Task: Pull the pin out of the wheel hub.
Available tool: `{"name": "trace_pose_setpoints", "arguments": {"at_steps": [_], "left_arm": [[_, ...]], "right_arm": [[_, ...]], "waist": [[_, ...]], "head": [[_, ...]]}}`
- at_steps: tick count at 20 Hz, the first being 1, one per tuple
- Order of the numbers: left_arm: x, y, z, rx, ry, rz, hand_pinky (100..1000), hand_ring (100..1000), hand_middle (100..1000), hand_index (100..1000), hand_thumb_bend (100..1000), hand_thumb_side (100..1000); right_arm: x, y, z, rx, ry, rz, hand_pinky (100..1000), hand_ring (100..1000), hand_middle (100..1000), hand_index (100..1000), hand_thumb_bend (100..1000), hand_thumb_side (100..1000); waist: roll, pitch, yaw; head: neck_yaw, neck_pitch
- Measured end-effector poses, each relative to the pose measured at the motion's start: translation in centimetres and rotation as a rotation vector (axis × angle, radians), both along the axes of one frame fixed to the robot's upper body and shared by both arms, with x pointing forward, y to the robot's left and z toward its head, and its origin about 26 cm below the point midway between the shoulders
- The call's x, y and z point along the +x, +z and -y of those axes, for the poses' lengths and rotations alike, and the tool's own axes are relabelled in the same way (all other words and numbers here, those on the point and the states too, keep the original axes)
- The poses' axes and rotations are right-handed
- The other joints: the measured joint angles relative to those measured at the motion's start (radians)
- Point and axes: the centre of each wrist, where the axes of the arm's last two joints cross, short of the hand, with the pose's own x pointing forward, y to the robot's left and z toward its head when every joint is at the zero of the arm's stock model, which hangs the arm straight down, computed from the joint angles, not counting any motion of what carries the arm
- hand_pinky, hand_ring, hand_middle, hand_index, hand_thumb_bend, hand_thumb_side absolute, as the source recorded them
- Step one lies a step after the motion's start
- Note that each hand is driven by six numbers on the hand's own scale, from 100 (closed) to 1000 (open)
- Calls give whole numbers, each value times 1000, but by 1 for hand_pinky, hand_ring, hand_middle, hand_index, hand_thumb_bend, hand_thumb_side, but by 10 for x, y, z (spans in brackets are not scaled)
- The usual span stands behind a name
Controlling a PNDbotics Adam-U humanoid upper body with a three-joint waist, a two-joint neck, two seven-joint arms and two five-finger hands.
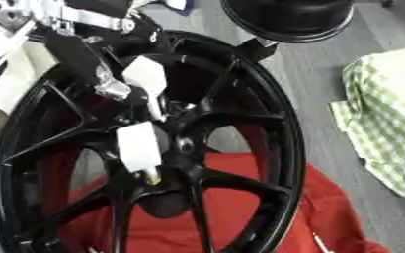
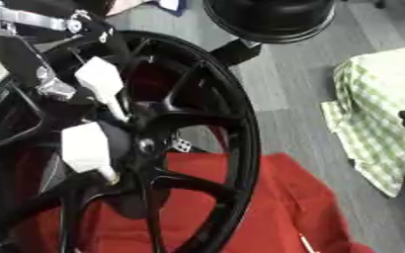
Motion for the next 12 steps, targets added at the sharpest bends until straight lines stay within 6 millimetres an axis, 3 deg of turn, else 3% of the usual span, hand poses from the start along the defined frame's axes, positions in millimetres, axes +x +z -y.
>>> {"name": "trace_pose_setpoints", "arguments": {"at_steps": [12], "left_arm": [[5,-1,-6,15,41,30,919,879,823,891,356,461]], "right_arm": [[1,-1,-1,10,2,-6,861,798,573,716,100,274]], "waist": [[-2,3,-1]], "head": [[-5,-13]]}}
